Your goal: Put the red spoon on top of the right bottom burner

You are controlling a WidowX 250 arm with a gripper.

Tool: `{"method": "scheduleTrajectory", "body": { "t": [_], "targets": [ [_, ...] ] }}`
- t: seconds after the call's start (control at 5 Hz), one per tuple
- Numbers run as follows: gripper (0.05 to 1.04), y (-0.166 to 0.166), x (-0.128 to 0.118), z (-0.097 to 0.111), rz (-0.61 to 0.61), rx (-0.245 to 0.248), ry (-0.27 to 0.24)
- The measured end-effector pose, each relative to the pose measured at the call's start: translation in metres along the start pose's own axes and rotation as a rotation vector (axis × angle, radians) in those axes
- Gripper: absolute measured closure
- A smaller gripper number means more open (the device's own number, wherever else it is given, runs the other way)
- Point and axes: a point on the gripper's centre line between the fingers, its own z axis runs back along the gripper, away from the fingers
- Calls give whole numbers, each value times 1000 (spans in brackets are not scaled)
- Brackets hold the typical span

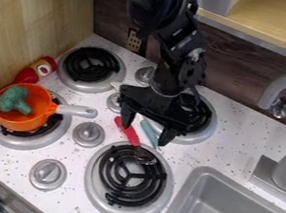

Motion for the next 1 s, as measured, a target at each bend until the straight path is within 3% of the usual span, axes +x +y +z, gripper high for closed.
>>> {"method": "scheduleTrajectory", "body": {
  "t": [0.2, 0.4, 0.6, 0.8, 1.0],
  "targets": [
    [83, 1, -4, -8, 4, 15, 22],
    [83, 6, 1, -15, 103, 109, -23],
    [83, 8, 11, -21, 130, 94, -5],
    [83, 17, 20, -38, 253, 61, -43],
    [83, 26, 24, -57, 290, 26, -47]
  ]
}}
